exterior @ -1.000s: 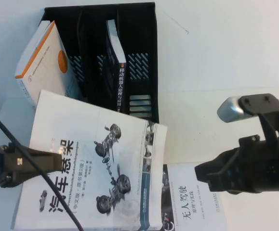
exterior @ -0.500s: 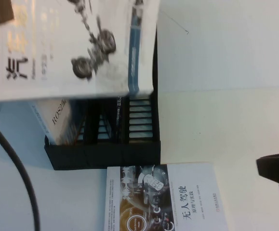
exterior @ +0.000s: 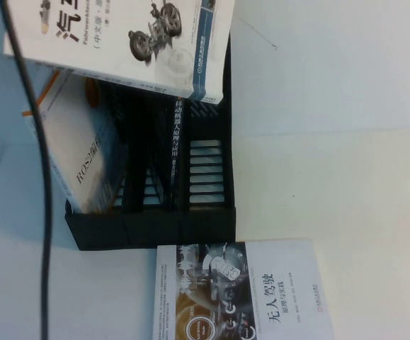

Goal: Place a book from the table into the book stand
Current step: Place the book on the book shelf

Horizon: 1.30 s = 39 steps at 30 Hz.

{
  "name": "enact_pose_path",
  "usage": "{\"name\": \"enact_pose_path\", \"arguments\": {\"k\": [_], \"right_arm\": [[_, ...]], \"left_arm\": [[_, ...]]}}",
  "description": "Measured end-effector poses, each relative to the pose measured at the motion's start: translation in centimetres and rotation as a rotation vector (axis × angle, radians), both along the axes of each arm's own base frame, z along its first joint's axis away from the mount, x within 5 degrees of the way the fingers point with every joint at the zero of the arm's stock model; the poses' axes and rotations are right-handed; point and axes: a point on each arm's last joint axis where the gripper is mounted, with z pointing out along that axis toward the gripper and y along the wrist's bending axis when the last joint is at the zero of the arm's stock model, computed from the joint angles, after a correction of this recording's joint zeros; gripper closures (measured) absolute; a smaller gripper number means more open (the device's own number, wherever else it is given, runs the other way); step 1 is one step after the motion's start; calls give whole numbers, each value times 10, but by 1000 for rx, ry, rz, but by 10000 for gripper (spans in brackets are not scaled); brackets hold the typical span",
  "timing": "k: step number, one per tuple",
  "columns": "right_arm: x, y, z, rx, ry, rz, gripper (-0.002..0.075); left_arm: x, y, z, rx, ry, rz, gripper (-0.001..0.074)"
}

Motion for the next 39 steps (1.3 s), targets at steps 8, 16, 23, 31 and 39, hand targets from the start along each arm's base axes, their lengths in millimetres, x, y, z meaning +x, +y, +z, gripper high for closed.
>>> {"name": "enact_pose_path", "arguments": {"k": [8, 16, 23, 31, 39], "right_arm": [[-20, -15, 4, 18, 6, -33, 726], [-33, -25, 5, 34, 3, -56, 726], [-34, -25, 6, 38, 2, -59, 726], [-34, -26, 6, 41, -5, -64, 726], [-36, -25, 4, 61, 30, -59, 726]], "left_arm": [[50, -18, -20, 77, 42, 69, 617], [66, -15, -35, 144, 123, 145, 617], [60, -30, -35, 200, 114, 119, 617], [62, -74, -59, 358, 162, 119, 617], [74, -90, -79, 400, 197, 138, 617]]}}
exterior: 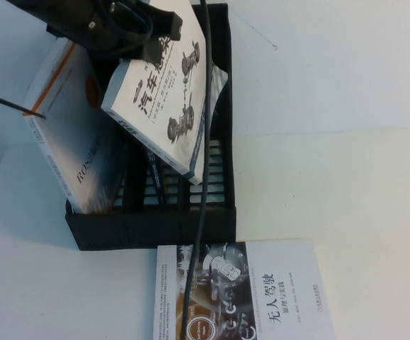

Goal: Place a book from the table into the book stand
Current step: Place the book on the book shelf

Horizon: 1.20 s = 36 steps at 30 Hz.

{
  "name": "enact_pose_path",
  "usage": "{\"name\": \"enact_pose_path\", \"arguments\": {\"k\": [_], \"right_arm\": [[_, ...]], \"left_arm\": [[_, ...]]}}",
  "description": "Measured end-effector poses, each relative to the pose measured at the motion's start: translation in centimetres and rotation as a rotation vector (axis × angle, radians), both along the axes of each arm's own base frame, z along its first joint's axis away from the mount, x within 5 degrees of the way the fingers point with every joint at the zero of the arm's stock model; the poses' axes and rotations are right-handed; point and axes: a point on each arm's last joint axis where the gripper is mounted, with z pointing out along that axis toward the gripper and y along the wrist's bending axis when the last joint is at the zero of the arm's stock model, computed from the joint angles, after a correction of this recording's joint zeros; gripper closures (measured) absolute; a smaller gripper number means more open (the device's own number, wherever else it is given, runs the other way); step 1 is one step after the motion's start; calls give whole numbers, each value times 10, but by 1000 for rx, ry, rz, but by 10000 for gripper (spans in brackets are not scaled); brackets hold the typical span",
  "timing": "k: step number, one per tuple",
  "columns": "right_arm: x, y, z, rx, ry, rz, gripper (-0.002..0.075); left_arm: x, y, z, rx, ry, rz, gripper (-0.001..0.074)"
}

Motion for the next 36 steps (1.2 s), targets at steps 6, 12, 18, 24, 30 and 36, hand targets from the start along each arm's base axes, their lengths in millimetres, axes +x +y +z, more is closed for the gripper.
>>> {"name": "enact_pose_path", "arguments": {"k": [6, 12, 18, 24, 30, 36], "right_arm": [[-2, 3, 0, 31, 22, 14, 726], [-2, 3, -1, 39, 27, 17, 726], [-1, 4, -13, 16, 61, 16, 726], [0, 5, -34, -23, 123, 15, 726], [0, 5, -47, -47, 158, 14, 726], [2, 7, -47, -28, 142, 9, 726]], "left_arm": [[20, -7, -22, 12, 15, 20, 617], [32, -11, -36, -4, 34, 46, 617], [35, -13, -40, -22, 47, 64, 617], [37, -14, -46, -21, 79, 82, 617], [37, -14, -52, -2, 121, 93, 617], [38, -14, -53, -4, 122, 105, 617]]}}
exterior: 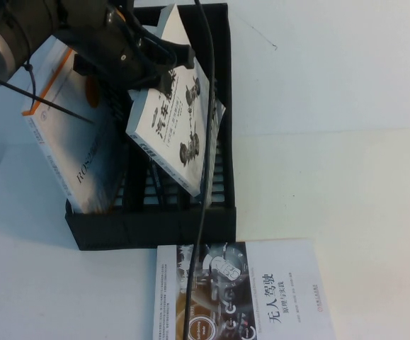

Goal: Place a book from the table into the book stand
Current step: Place the book on the book shelf

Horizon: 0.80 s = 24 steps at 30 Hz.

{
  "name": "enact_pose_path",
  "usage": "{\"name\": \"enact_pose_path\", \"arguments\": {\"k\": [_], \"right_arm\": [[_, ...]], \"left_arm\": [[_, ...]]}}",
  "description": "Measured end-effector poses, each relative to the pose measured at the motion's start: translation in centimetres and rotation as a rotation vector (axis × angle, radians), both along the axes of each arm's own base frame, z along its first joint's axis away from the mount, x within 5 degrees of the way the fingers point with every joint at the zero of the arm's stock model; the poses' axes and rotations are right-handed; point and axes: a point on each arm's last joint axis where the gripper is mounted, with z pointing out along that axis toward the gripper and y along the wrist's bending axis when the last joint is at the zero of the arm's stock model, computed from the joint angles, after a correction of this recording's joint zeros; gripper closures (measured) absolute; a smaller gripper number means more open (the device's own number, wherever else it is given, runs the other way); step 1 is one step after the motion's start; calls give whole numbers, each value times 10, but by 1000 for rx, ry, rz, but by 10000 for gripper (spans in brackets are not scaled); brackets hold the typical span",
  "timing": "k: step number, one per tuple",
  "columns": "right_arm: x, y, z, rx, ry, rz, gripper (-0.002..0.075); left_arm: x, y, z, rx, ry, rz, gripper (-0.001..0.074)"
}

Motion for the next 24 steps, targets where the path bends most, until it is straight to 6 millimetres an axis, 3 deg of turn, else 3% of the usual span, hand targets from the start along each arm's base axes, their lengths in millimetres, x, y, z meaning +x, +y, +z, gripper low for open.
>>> {"name": "enact_pose_path", "arguments": {"k": [6, 12, 15, 20, 24], "right_arm": [[0, 0, 0, 7, -1, -7, 726], [-3, -6, 0, -36, -5, -20, 726], [-8, -13, 1, -57, -28, -32, 726], [-22, -24, 5, -29, -79, -42, 726], [-37, -35, 18, 8, -164, -36, 726]], "left_arm": [[1, -1, 1, 0, -25, -8, 598], [4, -4, 12, -40, -106, -22, 380], [3, -4, 14, -40, -123, -34, 332], [1, -3, 17, -12, -153, -71, 353], [-7, 2, 32, 9, -205, -93, 486]]}}
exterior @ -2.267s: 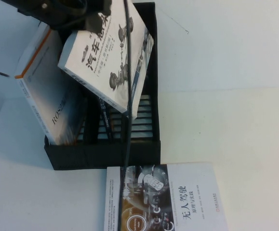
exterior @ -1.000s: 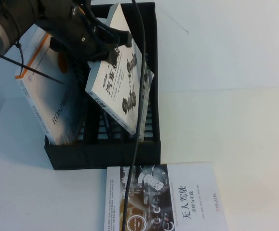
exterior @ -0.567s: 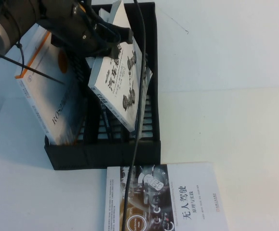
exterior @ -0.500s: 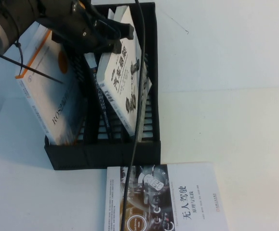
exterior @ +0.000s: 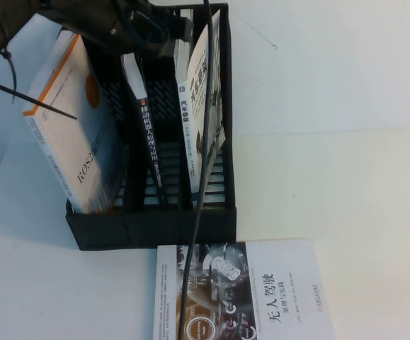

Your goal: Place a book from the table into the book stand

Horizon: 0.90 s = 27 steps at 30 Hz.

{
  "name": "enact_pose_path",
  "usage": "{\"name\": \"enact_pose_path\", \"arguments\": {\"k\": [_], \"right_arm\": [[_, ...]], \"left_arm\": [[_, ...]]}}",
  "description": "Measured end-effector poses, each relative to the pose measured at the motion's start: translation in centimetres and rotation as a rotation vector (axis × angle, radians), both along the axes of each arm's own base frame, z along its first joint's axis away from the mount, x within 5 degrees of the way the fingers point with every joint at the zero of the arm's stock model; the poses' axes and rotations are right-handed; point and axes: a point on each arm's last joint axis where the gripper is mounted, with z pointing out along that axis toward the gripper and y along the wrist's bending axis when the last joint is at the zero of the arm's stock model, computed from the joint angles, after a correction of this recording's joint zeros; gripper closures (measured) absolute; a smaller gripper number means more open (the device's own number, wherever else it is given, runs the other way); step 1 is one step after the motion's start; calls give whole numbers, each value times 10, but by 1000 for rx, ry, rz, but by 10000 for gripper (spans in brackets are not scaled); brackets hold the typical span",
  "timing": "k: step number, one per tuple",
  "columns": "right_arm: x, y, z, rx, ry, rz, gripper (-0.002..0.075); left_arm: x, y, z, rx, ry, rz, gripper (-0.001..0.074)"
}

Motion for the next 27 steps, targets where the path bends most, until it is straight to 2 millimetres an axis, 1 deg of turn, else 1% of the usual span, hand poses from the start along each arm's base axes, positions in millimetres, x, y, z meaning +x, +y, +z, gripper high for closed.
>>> {"name": "enact_pose_path", "arguments": {"k": [3, 5, 7, 10, 12, 14, 15, 18, 20, 21, 23, 24, 27], "right_arm": [[-11, -10, 9, 11, -85, 2, 726], [-16, -16, 12, 12, -130, -8, 726], [-18, -21, 14, 2, -163, -21, 726], [-17, -24, 15, -26, -188, -42, 726], [-17, -26, 15, -40, -201, -52, 726], [-16, -27, 16, -51, -210, -59, 726], [-16, -27, 16, -53, -212, -60, 726], [-16, -27, 16, -55, -214, -62, 726], [-16, -27, 16, -57, -215, -61, 726], [-16, -27, 16, -58, -216, -60, 726], [-16, -27, 16, -59, -216, -61, 726], [-16, -27, 16, -61, -217, -60, 726], [-16, -27, 16, -58, -215, -60, 726]], "left_arm": [[-13, 7, 20, 10, -59, -2, 645], [-24, 14, 37, 9, -106, 4, 697], [-37, 20, 53, 1, -143, 6, 718], [-60, 30, 79, -1, -216, -10, 731], [-77, 37, 95, 12, -287, -32, 733], [-98, 45, 110, 17, -389, -74, 733], [-107, 47, 112, 12, -421, -97, 733], [-145, 59, 121, -17, -557, -145, 734], [-166, 68, 115, -29, -614, -143, 735], [-173, 72, 109, -28, -632, -138, 735], [-187, 80, 90, -17, -666, -117, 736], [-191, 83, 77, -13, -664, -108, 736], [-207, 96, 48, -28, -738, -40, 736]]}}
